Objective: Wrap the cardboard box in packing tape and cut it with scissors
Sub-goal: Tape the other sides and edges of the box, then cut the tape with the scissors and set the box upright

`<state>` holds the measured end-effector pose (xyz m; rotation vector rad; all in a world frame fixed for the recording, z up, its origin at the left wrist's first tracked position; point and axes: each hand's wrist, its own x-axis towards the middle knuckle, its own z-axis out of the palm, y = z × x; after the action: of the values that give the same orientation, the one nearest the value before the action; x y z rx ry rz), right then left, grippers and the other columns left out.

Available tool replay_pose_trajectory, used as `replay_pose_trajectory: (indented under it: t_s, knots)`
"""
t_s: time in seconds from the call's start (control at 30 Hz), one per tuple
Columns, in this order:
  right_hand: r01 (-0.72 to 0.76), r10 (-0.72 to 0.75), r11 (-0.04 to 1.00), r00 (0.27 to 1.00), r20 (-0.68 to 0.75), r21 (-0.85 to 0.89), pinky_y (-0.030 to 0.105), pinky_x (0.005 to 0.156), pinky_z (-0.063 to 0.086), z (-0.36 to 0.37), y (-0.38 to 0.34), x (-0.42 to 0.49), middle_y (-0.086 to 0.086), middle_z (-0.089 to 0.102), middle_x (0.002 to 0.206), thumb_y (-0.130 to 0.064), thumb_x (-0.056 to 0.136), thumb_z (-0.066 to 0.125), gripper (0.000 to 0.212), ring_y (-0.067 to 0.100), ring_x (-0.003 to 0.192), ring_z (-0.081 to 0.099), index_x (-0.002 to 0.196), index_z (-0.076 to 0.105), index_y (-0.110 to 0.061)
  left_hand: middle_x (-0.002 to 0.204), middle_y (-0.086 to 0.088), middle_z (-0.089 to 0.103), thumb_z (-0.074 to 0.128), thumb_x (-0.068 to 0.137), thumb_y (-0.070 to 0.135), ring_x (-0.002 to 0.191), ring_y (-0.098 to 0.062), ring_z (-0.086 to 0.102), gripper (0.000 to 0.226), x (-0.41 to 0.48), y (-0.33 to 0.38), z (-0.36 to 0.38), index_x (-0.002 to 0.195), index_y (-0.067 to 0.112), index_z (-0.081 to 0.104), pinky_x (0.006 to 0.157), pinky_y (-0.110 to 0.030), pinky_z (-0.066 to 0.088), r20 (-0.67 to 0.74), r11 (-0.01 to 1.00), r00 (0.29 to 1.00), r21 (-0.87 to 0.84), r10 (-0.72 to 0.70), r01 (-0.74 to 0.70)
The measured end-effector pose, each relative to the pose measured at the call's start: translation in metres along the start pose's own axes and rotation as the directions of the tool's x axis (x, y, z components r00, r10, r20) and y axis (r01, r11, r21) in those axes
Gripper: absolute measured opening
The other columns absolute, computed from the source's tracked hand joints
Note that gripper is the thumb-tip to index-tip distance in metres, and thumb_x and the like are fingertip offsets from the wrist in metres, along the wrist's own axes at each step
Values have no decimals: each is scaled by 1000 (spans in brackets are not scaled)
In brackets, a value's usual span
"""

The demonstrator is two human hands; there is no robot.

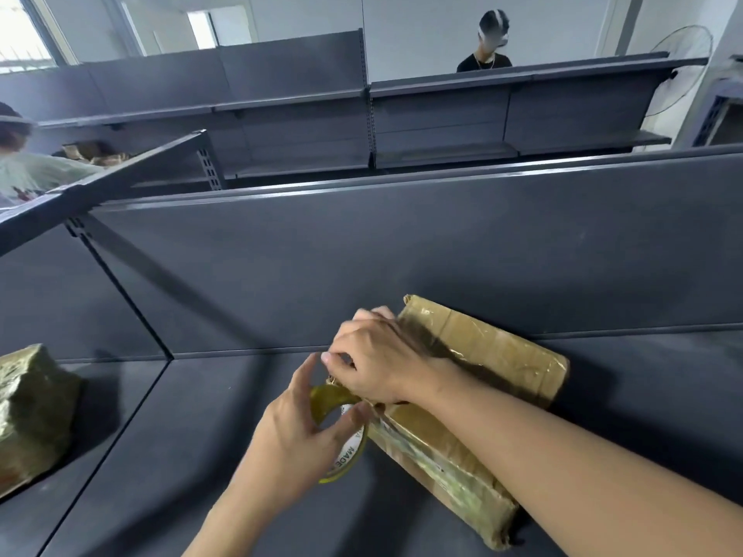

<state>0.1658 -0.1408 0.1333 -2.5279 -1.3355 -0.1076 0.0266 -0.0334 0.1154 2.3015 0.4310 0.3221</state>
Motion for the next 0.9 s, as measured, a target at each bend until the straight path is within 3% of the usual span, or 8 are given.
replay_pose_trajectory:
  t_s: [0.13,0.23,0.33,0.4,0.43,0.57,0.73,0.9]
  knots:
    - [-335,308,939,917,-253,-71,54,119,22,-28,20,-56,7,50,150,-53,93,44,50,29,139,42,131,61,-28,101,4,78,63,73,84,94,-6,71,56,20,3,-26,107,40,74,95,-41,57,270,987,962,-139,-44,84]
    - [-651,672,731,635,-381,204,53,114,29,-52,57,-131,8,39,157,-57,96,48,57,32,142,38,144,48,-27,98,12,79,77,77,65,95,-7,73,37,52,4,-30,95,33,80,88,-27,57,241,942,969,-309,-55,130]
    - [-450,937,273,326,-128,850,50,113,34,-43,74,-181,2,45,153,-45,99,58,52,28,139,43,147,45,-31,115,2,78,80,72,45,117,-18,69,56,87,0,-10,121,19,73,102,-35,52,393,826,915,-482,-94,292]
    - [-275,911,-84,367,186,958,53,114,35,-21,70,-183,-8,47,149,-55,95,59,57,25,137,46,147,46,-36,126,-9,73,77,78,35,121,-24,67,65,97,-3,7,137,11,62,108,-39,48,567,793,821,-468,-70,391]
    - [-299,865,-140,427,264,944,53,115,34,-9,69,-180,-11,46,151,-67,88,60,69,23,138,46,148,45,-37,132,-13,69,73,84,30,123,-27,65,60,99,-4,13,139,8,61,109,-41,48,627,781,778,-465,-41,416]
    - [-428,818,43,534,214,903,47,121,27,13,80,-155,-12,37,160,-92,68,54,105,17,146,36,155,34,-37,138,-23,62,60,91,15,120,-36,65,47,87,-14,22,137,4,61,96,-39,57,681,571,731,-616,40,543]
    - [-394,697,175,697,169,902,24,103,31,1,92,-116,-19,48,132,-56,101,42,57,7,133,44,150,45,-27,125,-30,67,63,86,7,100,-40,72,46,61,-18,23,133,3,64,79,-44,63,570,454,821,-723,-33,521]
    - [-524,727,535,685,-46,663,39,82,52,0,129,-104,8,75,97,-52,102,42,52,29,97,68,99,71,-8,103,-24,75,47,99,1,73,-32,76,35,41,-9,29,126,8,68,56,-35,61,426,420,890,-787,-161,452]
